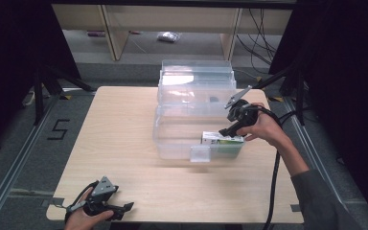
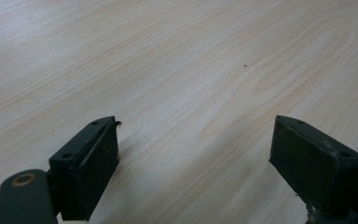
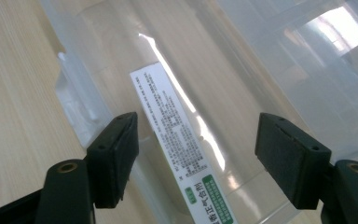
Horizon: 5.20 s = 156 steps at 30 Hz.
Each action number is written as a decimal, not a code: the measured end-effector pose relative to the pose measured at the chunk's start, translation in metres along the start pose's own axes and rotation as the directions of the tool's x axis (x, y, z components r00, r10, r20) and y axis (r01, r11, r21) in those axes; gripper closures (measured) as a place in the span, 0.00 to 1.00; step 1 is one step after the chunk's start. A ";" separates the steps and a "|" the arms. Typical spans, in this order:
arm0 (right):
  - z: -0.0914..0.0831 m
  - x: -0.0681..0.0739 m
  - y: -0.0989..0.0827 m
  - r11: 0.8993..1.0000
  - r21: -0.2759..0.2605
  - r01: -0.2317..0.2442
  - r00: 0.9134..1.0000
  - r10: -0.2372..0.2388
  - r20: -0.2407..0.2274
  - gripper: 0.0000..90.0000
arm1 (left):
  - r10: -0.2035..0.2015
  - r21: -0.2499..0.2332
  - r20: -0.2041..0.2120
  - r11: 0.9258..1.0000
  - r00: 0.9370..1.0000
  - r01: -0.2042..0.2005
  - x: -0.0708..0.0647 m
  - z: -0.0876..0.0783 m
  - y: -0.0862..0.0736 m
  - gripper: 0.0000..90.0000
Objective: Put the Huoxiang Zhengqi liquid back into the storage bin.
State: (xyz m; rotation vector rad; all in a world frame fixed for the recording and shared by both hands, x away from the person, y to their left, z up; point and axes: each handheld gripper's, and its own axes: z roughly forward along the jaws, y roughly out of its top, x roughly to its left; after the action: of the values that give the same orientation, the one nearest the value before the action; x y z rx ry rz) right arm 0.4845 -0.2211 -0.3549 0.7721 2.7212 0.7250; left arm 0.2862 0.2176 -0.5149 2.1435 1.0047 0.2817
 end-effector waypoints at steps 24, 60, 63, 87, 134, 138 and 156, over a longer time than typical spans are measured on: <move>-0.007 0.029 -0.032 0.966 -0.218 -0.137 0.991 0.134 -0.027 0.30 | -0.003 -0.002 -0.003 1.000 1.000 0.003 0.000 0.000 0.000 0.17; -0.001 0.068 -0.045 0.960 -0.245 -0.135 0.991 0.124 -0.059 0.26 | 0.010 0.007 -0.004 1.000 1.000 -0.010 0.001 0.000 0.000 0.17; 0.000 0.070 -0.047 0.959 -0.248 -0.141 0.989 0.128 -0.067 0.26 | 0.010 0.007 -0.003 1.000 1.000 -0.010 0.001 0.000 0.000 0.17; 0.008 0.085 -0.054 0.964 -0.242 -0.112 0.992 0.094 -0.084 0.26 | 0.008 0.006 -0.003 1.000 1.000 -0.008 0.001 0.000 0.000 0.17; 0.042 0.126 -0.078 0.961 -0.249 -0.122 0.986 0.089 -0.140 0.23 | 0.000 -0.007 0.000 1.000 1.000 0.000 -0.001 -0.001 0.000 0.17; 0.045 0.128 -0.083 0.960 -0.248 -0.129 0.986 0.096 -0.138 0.23 | -0.001 -0.008 0.001 1.000 1.000 0.001 -0.001 -0.001 0.000 0.17; 0.061 0.137 -0.111 0.972 -0.151 -0.177 0.975 0.152 -0.162 0.23 | -0.002 -0.008 -0.002 1.000 1.000 0.002 -0.001 -0.001 0.000 0.17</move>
State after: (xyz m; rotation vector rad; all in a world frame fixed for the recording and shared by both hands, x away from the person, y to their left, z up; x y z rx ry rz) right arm 0.3425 -0.2048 -0.4740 0.9479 2.7036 1.0710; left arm 0.2853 0.2170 -0.5142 2.1352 1.0055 0.2861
